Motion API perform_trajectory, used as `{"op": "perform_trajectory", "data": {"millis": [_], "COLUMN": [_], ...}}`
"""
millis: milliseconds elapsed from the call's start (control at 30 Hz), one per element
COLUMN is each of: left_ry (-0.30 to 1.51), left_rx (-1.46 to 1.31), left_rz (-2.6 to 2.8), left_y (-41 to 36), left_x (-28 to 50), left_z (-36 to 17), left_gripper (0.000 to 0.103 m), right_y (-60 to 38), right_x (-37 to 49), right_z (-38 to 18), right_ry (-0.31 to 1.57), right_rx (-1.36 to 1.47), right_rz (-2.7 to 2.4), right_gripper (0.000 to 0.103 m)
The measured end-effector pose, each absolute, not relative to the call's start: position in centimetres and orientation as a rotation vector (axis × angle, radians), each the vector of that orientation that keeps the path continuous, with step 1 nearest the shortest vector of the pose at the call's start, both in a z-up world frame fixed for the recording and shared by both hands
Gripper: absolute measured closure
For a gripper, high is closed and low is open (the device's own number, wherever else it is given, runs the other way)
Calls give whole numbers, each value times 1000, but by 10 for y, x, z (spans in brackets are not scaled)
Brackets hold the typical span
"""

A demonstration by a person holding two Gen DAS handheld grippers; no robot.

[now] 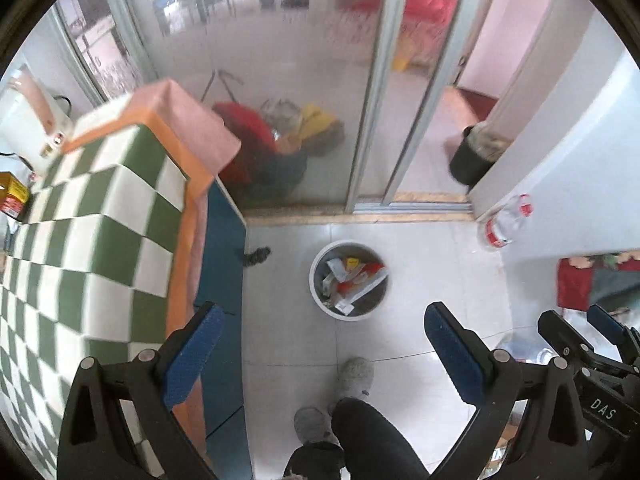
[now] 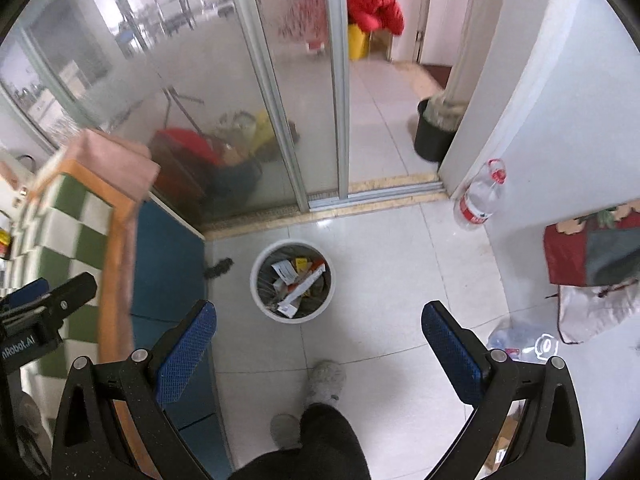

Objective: Collect trash

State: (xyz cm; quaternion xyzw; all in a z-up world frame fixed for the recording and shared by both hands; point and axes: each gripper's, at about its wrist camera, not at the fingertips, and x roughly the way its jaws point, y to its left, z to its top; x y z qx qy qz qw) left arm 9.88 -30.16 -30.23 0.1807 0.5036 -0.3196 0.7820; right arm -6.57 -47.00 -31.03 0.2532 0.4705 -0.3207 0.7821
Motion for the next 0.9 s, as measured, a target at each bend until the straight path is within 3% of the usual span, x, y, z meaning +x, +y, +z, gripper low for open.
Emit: {"op": "perform_trajectory", "data": {"millis": [200,433,900], "left_ry": [1050,1015,1013], "left_rx": [337,289,132], "left_rz": [-759,-843,-877], "left_y": [-257,-220,-187], "left_x": [65,28,1], "left_z": [-227,-161,-114], "left_gripper": [0,0,0], "right_y": [-410,-370,-371], "right_x": [-118,-160,-183], "right_z": [-213,-142,-93], "right_ry": [924,857,827], "right_rx": [538,550,586], "right_rz": [-681,-601,-397], "right_gripper": [0,0,0]}}
